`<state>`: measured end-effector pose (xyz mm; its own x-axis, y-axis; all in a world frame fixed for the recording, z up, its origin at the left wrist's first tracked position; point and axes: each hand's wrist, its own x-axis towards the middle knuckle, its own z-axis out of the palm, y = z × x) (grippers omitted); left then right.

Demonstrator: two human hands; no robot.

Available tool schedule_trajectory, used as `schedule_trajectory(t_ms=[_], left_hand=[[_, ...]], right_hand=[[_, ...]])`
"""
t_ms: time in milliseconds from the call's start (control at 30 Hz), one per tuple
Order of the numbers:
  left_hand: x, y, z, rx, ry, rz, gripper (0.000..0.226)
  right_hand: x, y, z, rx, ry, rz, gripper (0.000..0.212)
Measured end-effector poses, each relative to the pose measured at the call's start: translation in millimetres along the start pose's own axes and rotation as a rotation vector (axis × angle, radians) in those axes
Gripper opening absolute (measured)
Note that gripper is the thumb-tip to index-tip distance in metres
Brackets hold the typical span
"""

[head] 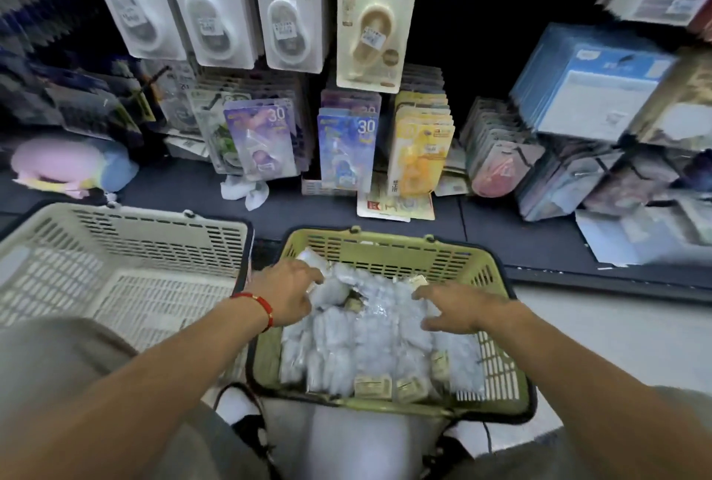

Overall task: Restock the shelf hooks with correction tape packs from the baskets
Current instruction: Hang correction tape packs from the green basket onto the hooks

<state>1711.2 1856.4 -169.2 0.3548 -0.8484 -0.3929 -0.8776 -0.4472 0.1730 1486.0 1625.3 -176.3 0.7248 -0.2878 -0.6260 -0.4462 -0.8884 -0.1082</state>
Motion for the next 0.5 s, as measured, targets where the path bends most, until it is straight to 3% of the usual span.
schedule_trajectory(t_ms=[133, 233, 333, 400, 500], left_hand=[[-15, -3, 33, 0.061, -0.033, -0.020, 0.051], [-20, 9, 52, 0.045, 0.002, -0.030, 0.050], [-25, 28, 65, -0.195, 0.010, -0.063, 0.045], [-28, 37, 72, -0.353, 0.021, -0.081, 0.044], [-30, 44, 77, -0.551, 0.044, -0.111, 0.053]], right_hand=[[11, -31, 41, 0.186, 0.083, -0.112, 0.085], [26, -66, 62, 0.236, 0.120, -0.078, 0.085], [41, -90, 72, 0.216, 0.266, 0.063, 0.073], [40, -91, 65, 0.227, 0.273, 0.097, 0.062], [27, -83, 43, 0.498, 0.300, 0.091, 0.055]])
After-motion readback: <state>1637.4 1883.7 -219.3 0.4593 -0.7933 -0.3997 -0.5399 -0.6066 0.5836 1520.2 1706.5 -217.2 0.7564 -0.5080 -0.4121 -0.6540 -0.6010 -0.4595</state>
